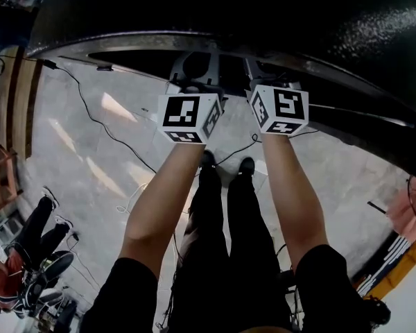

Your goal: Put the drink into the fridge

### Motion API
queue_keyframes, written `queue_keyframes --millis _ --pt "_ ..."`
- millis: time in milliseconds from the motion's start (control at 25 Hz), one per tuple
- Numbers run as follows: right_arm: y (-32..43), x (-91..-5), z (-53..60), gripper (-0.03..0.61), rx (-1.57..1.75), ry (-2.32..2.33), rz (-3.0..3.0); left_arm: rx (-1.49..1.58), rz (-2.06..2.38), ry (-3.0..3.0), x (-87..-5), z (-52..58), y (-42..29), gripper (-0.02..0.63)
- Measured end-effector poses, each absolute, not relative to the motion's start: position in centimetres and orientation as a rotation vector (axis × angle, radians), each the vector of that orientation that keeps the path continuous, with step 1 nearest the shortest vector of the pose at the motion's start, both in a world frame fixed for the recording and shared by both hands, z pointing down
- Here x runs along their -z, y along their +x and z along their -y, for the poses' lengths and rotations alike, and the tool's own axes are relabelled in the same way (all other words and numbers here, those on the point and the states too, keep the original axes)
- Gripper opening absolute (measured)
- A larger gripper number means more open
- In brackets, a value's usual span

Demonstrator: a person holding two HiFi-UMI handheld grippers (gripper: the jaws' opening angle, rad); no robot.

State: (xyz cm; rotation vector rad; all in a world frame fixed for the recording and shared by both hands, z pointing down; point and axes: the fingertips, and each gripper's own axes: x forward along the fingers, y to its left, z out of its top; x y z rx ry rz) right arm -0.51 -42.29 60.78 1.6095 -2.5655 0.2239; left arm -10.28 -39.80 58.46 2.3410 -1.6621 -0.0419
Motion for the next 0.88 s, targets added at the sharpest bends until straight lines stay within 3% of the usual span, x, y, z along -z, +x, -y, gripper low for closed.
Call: queue_keyframes --millis 880 --pt "-4.7 -65.8 47.4 0.307 -0.179 1.576 2.546 0.047 1.641 2.337 -61.9 42.5 -11.9 0.015"
